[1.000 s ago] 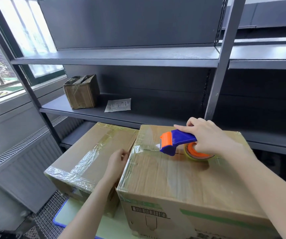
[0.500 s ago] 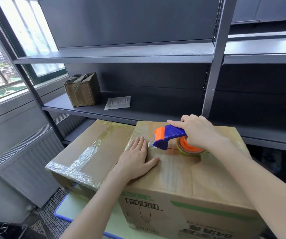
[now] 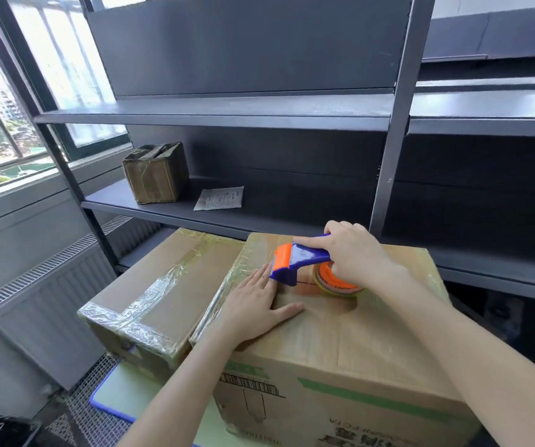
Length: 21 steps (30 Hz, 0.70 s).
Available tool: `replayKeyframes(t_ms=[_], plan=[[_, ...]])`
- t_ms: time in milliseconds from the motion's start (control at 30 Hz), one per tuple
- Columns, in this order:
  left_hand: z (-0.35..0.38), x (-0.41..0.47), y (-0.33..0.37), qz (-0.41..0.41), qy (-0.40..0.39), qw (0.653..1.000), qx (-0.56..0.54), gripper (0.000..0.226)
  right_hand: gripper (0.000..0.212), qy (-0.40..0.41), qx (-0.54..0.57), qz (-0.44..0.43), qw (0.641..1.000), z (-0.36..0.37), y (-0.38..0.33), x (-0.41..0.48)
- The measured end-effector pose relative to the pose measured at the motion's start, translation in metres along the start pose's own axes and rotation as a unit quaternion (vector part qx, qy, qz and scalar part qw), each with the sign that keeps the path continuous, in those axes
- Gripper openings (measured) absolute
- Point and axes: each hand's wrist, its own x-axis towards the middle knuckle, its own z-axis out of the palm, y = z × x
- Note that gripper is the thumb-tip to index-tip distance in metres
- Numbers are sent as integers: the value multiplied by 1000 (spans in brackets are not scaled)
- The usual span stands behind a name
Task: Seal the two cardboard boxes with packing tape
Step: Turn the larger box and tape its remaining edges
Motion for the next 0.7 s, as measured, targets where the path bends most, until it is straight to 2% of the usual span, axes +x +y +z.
replayKeyframes(t_ms=[200, 367, 700], plan=[[-3, 2, -12, 14, 0, 1000, -19, 83, 61, -20, 4, 7, 1000, -2, -3, 3], [-4, -1, -12, 11, -6, 1000, -28, 92, 55, -19, 26, -2, 999, -3, 5, -1], [-8, -7, -5, -11, -23, 999, -48, 89, 59, -14, 40, -33, 999, -7, 12, -7]])
